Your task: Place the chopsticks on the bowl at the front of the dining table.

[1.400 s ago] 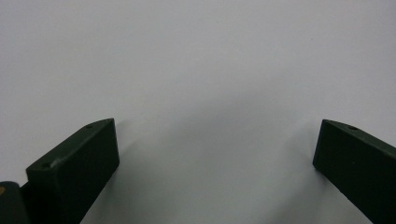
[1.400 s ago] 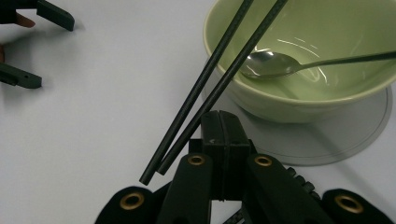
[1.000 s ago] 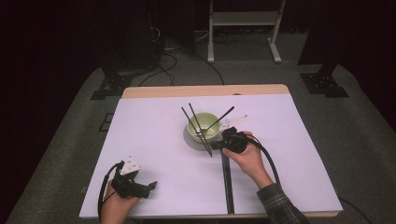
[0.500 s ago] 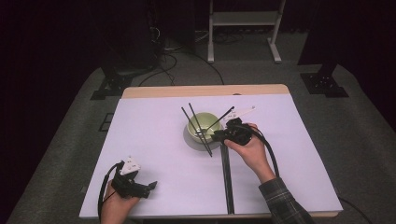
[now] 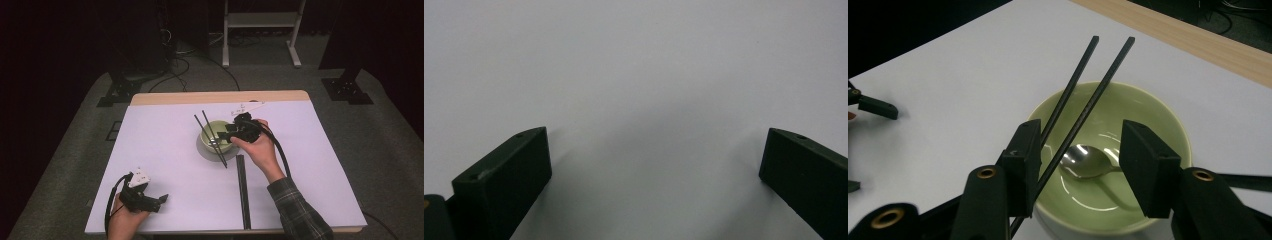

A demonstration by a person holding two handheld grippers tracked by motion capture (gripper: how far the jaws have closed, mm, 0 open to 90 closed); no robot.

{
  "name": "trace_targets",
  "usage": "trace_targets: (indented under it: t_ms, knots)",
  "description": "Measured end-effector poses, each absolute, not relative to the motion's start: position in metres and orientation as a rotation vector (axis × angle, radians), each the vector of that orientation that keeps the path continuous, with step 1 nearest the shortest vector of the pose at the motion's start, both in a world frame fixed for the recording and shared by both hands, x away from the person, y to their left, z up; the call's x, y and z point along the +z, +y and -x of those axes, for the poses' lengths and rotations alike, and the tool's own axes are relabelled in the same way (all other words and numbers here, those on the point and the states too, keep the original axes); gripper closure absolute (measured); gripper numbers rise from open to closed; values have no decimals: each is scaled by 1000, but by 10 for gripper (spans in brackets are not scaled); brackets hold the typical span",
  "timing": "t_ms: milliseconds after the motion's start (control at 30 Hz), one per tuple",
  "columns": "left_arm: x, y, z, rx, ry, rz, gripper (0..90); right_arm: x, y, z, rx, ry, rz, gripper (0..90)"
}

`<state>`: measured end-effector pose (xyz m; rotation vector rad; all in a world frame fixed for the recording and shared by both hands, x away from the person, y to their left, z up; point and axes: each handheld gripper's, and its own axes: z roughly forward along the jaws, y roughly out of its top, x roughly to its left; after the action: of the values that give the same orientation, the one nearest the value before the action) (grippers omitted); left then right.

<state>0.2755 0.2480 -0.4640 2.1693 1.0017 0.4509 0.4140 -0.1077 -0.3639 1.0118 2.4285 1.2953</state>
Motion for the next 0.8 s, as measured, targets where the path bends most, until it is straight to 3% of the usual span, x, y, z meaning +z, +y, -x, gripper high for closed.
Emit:
trace_targets:
  t_ms: [800]
  knots:
    - [-464, 248, -275, 447, 1006, -2164, 0, -376, -56, -468, 1188, 2439, -1053, 443]
